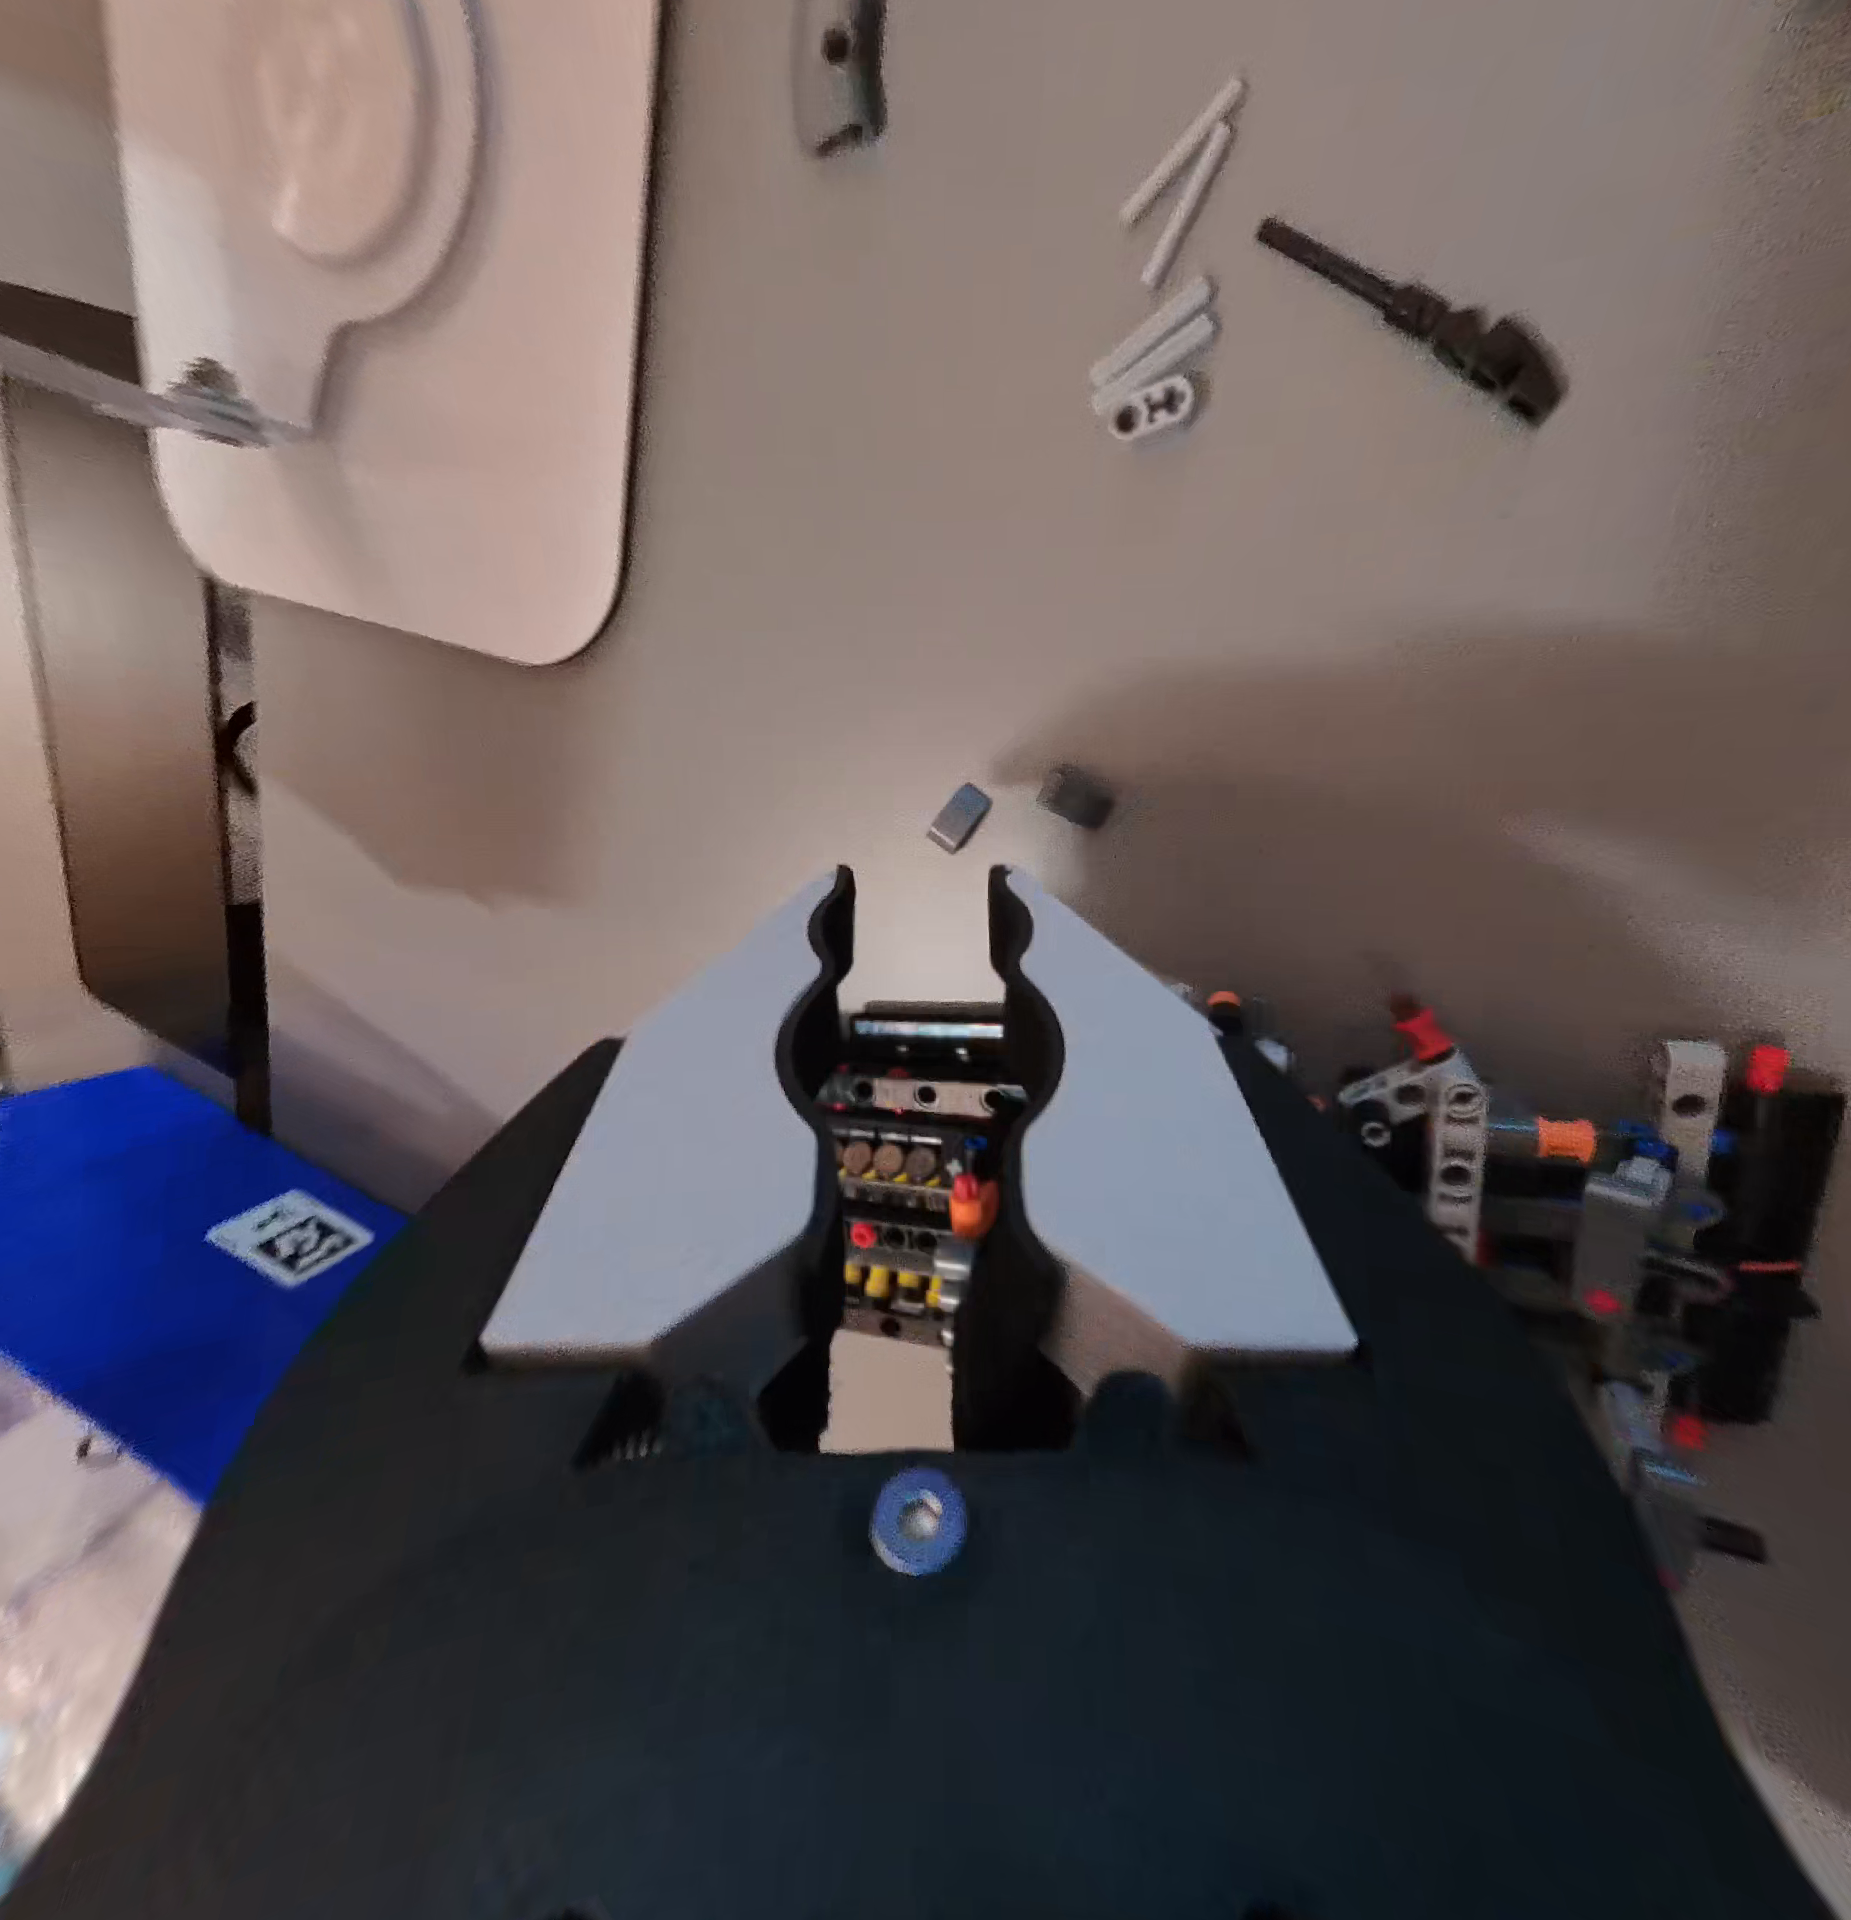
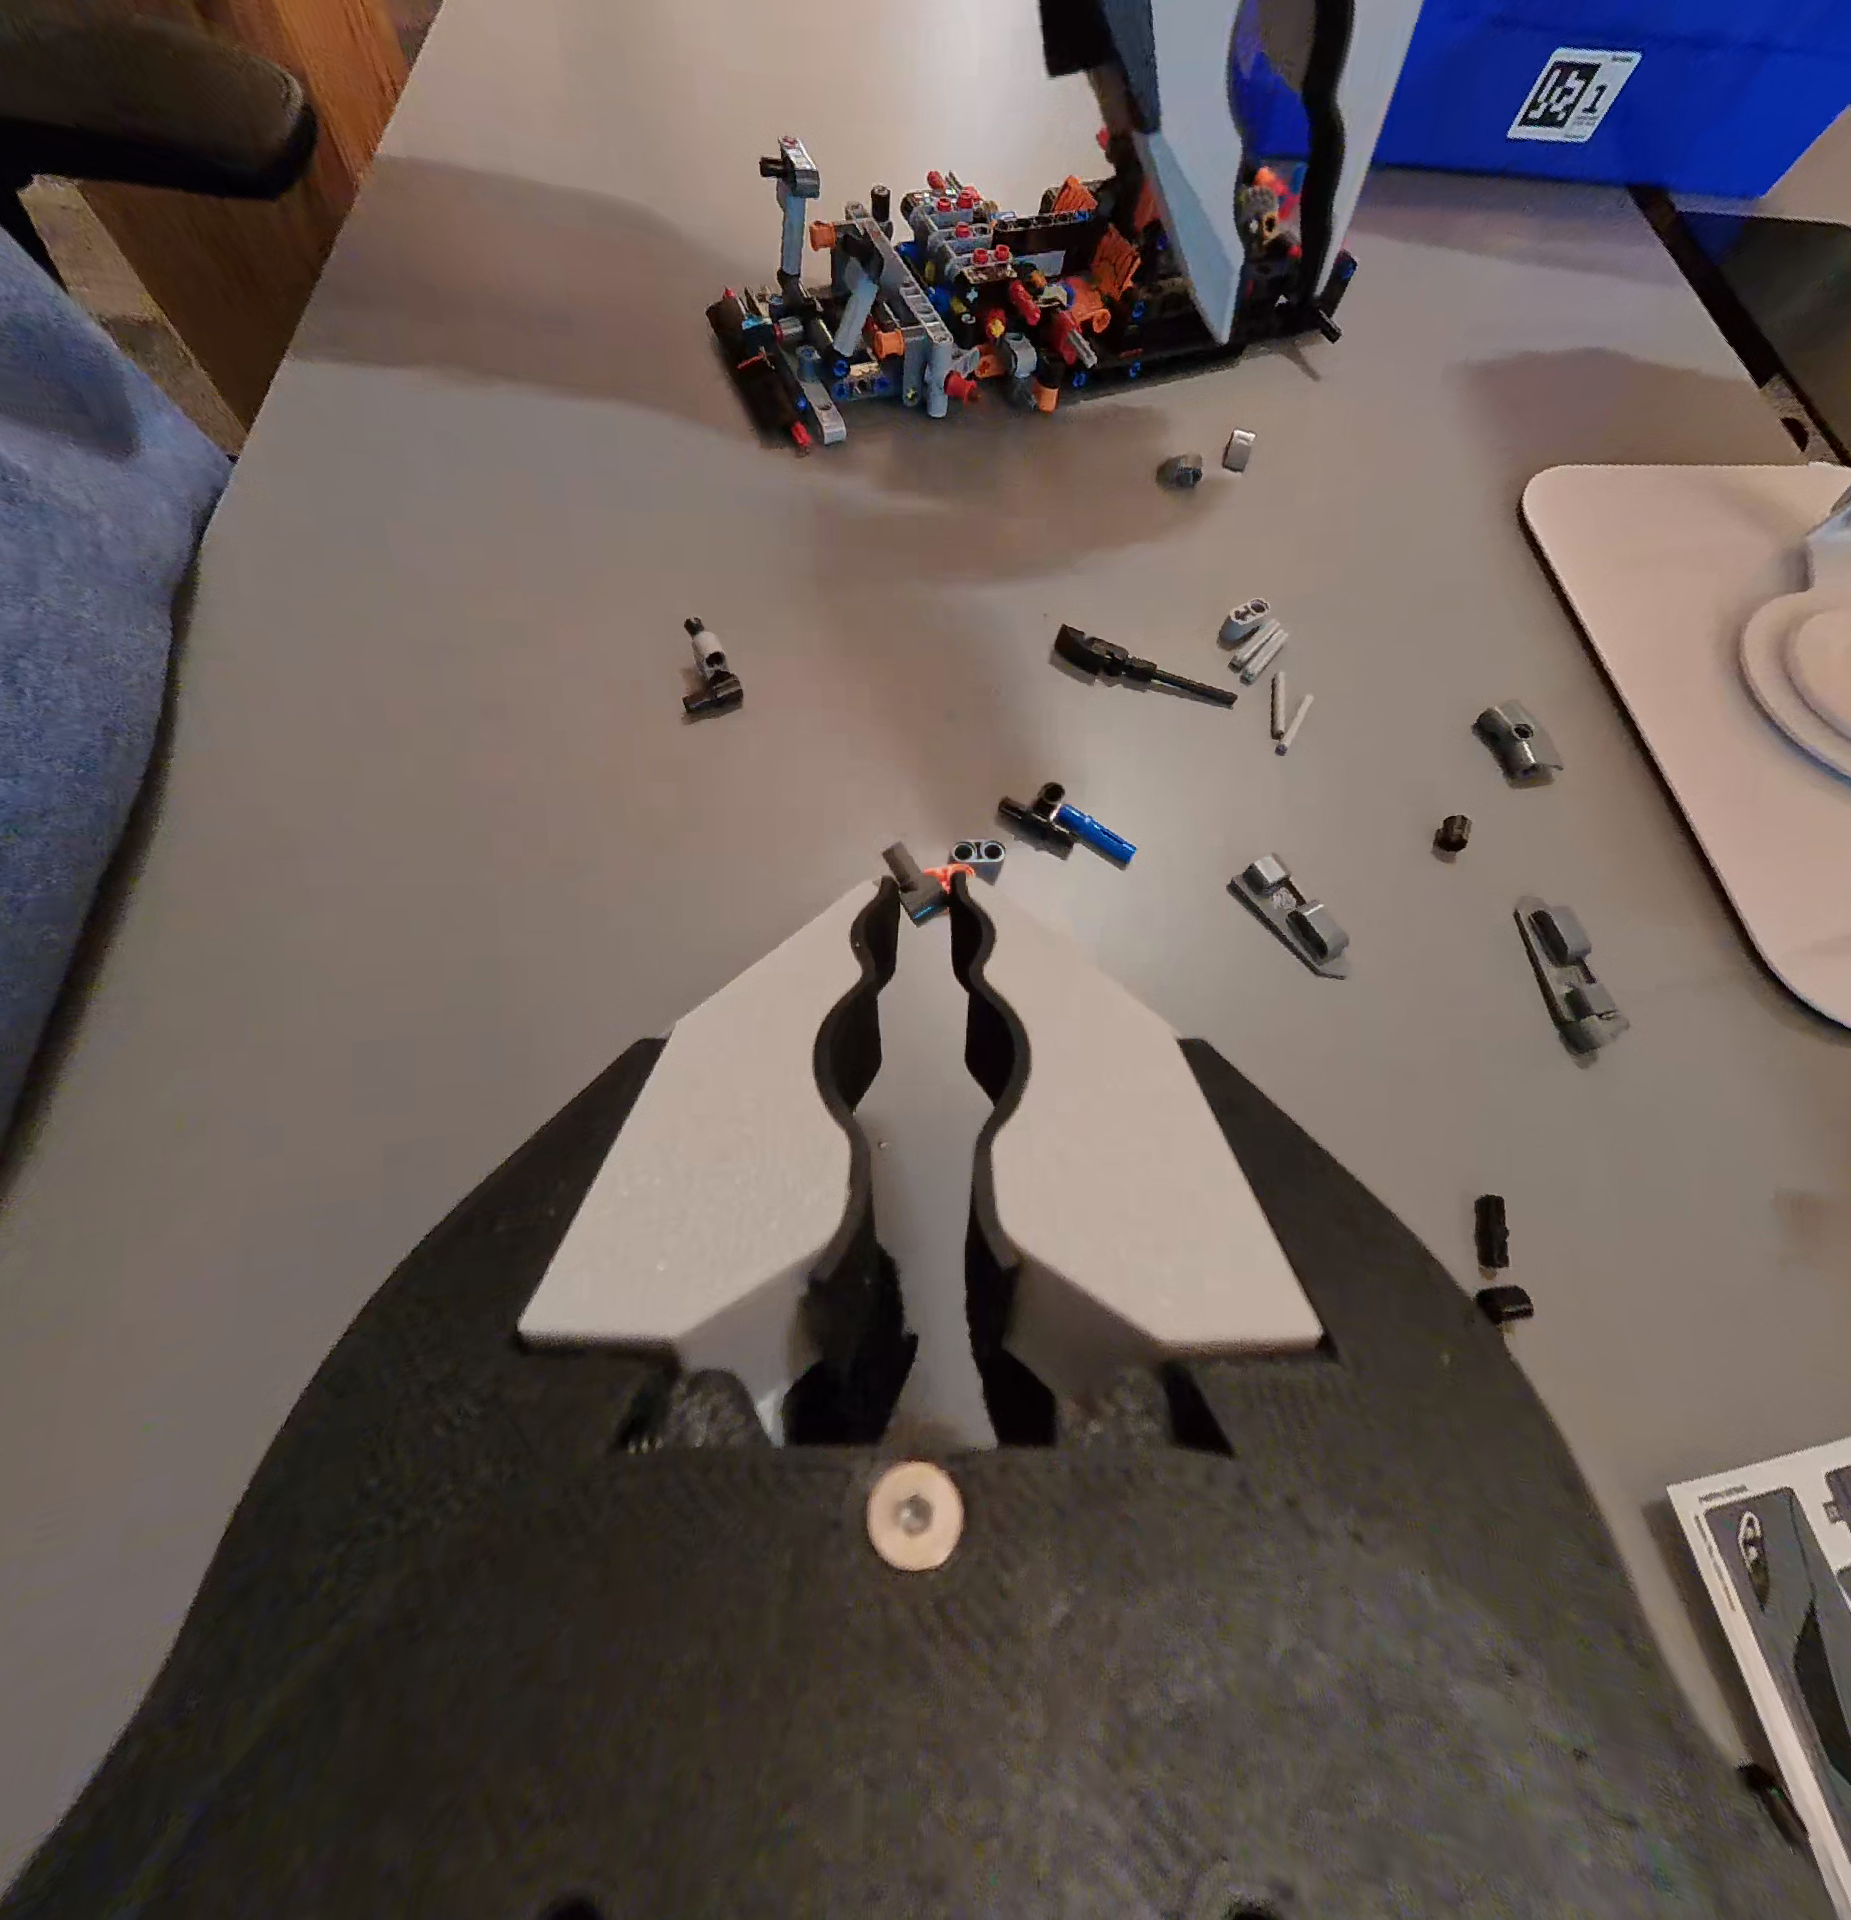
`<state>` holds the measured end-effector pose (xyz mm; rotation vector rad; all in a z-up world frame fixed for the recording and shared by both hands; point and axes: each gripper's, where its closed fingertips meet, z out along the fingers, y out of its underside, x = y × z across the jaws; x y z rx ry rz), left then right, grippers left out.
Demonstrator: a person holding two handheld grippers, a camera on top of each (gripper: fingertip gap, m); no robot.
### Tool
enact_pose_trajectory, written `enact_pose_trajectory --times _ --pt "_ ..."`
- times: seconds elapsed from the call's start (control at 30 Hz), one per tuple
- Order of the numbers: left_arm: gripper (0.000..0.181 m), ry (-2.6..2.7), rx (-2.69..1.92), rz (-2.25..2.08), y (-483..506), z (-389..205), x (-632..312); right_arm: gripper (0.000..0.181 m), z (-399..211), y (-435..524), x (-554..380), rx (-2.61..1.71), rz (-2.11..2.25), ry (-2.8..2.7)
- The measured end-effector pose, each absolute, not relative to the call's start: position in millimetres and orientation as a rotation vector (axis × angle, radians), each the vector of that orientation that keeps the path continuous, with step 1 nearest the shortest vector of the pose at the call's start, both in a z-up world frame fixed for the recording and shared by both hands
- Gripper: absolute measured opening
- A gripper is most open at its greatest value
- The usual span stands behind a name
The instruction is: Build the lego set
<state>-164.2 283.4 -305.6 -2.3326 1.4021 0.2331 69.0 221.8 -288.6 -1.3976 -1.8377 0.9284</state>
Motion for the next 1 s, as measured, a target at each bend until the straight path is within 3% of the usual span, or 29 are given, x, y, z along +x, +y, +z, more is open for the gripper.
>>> enact_pose_trajectory --times 0.37,0.67,0.87,1.0 --pt "0.03 1.497 -2.213 -0.071 350 -315 -66 0.007 -296 223 70 -1.412 0.924 -1.851" --pt "0.035 1.468 -2.276 -0.073 383 -344 -53 0.007 -296 226 72 -1.413 0.916 -1.85" --pt "0.016 1.431 -2.323 -0.211 383 -347 -46 0.007 -296 226 72 -1.412 0.914 -1.848" --pt "0.015 1.419 -2.332 -0.221 382 -347 -43 0.007 -294 227 73 -1.41 0.913 -1.843"
